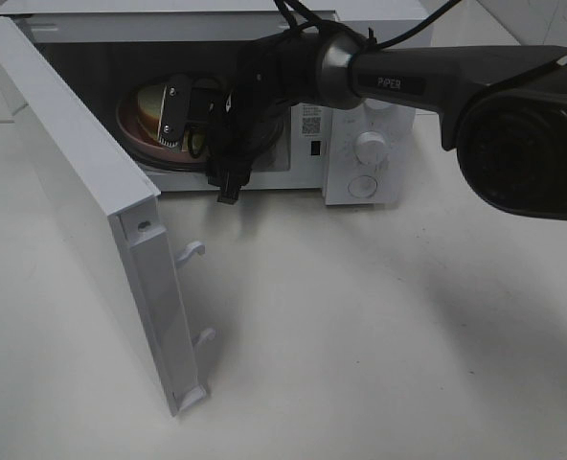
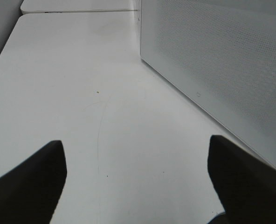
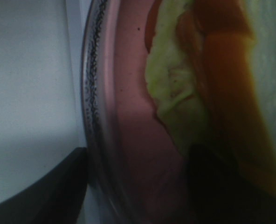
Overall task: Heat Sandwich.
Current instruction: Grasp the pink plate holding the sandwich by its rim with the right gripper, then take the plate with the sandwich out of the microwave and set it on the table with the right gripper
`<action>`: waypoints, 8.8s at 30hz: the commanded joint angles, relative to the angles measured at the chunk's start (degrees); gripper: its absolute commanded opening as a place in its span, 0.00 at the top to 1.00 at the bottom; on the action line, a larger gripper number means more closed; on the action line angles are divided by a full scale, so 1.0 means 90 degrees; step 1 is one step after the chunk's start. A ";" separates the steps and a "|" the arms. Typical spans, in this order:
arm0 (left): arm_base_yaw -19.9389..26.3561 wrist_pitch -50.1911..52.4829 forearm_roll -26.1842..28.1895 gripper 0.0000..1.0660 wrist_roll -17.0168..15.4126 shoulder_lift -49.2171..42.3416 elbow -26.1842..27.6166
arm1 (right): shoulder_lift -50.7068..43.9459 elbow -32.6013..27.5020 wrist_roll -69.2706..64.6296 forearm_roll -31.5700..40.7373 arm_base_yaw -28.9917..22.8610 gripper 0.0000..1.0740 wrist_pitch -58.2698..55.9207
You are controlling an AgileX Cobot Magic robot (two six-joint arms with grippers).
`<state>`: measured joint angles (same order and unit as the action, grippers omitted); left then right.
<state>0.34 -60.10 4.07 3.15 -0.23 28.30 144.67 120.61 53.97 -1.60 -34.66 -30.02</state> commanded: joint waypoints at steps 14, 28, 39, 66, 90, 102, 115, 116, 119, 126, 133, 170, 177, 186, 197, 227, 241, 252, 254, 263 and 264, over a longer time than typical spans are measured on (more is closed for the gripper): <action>-0.0038 0.0076 -0.0013 0.28 -0.0032 -0.0108 -0.0019 | -0.0191 -0.0006 0.0013 -0.0051 -0.0019 1.00 -0.0630; -0.0038 0.0076 -0.0013 0.28 -0.0032 -0.0108 -0.0019 | -0.0382 -0.0006 0.0019 -0.0064 -0.0095 1.00 -0.1331; -0.0038 0.0076 0.0006 0.28 0.0019 -0.0108 -0.0019 | -0.0516 -0.0013 0.0337 -0.0045 -0.0280 1.00 -0.2088; -0.0038 0.0064 0.0439 0.28 0.0630 -0.0108 -0.0013 | -0.0815 -0.0013 0.0707 -0.0923 -0.0541 1.00 -0.3641; -0.0038 0.0057 0.0458 0.28 0.0681 -0.0108 -0.0006 | -0.1114 -0.0025 0.1114 -0.1413 -0.0853 1.00 -0.3769; -0.0038 0.0057 0.0458 0.28 0.0681 -0.0108 -0.0006 | -0.1891 -0.0809 0.1057 -0.1547 -0.1216 1.00 -0.3470; -0.0038 0.0057 0.0458 0.28 0.0681 -0.0108 -0.0006 | -0.2807 -0.1770 0.0917 -0.1566 -0.1693 1.00 -0.3330; -0.0038 0.0057 0.0458 0.28 0.0681 -0.0108 -0.0006 | -0.2807 -0.1770 0.0917 -0.1566 -0.1693 1.00 -0.3330; -0.0038 0.0057 0.0458 0.28 0.0681 -0.0108 -0.0006 | -0.3132 -0.2247 0.0910 -0.1611 -0.1833 1.00 -0.3056; -0.0038 0.0057 0.0458 0.28 0.0681 -0.0108 -0.0006 | -0.3546 -0.2731 0.0497 -0.1903 -0.1942 1.00 -0.2897; -0.0038 0.0057 0.0458 0.28 0.0681 -0.0108 -0.0006 | -0.4119 -0.3310 0.0267 -0.1935 -0.2133 1.00 -0.2878; -0.0038 0.0057 0.0458 0.28 0.0681 -0.0108 -0.0006 | -0.7124 -0.6786 -0.1299 -0.2445 -0.2865 1.00 -0.2540; -0.0038 0.0057 0.0458 0.28 0.0681 -0.0108 -0.0006 | -0.7709 -0.7436 -0.1751 -0.2597 -0.3145 1.00 -0.2585; -0.0038 0.0057 0.0458 0.28 0.0681 -0.0108 -0.0006 | -0.8314 -0.7996 -0.2101 -0.2782 -0.3209 1.00 -0.2967; -0.0038 0.0057 0.0458 0.28 0.0681 -0.0108 -0.0006 | -0.8467 -0.8085 -0.3482 -0.2941 -0.3170 1.00 -0.3438; -0.0038 0.0057 0.0458 0.28 0.0681 -0.0108 -0.0006 | -0.7060 -0.7378 -0.6347 -0.2916 0.1006 1.00 -0.3406; -0.0038 0.0057 0.0458 0.28 0.0681 -0.0108 -0.0006 | -0.5615 -0.6494 -0.6723 -0.2534 0.2184 1.00 -0.3170; -0.0038 0.0057 0.0458 0.28 0.0681 -0.0108 -0.0006 | -0.4692 -0.6277 -0.6933 -0.2336 0.2871 1.00 -0.2871; -0.0038 0.0057 0.0458 0.28 0.0681 -0.0108 -0.0006 | -0.4539 -0.6277 -0.7086 -0.2260 0.2948 1.00 -0.2801; -0.0038 0.0057 0.0458 0.28 0.0681 -0.0108 -0.0006 | -0.4023 -0.6277 -0.7493 -0.1872 0.3018 0.99 -0.2464; -0.0038 0.0057 0.0458 0.28 0.0681 -0.0108 -0.0006 | -0.3979 -0.6277 -0.7506 -0.1808 0.3024 0.99 -0.2445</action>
<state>0.34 -60.10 8.08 9.40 -0.23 28.30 108.75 63.83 -12.66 -17.93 -7.85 -51.74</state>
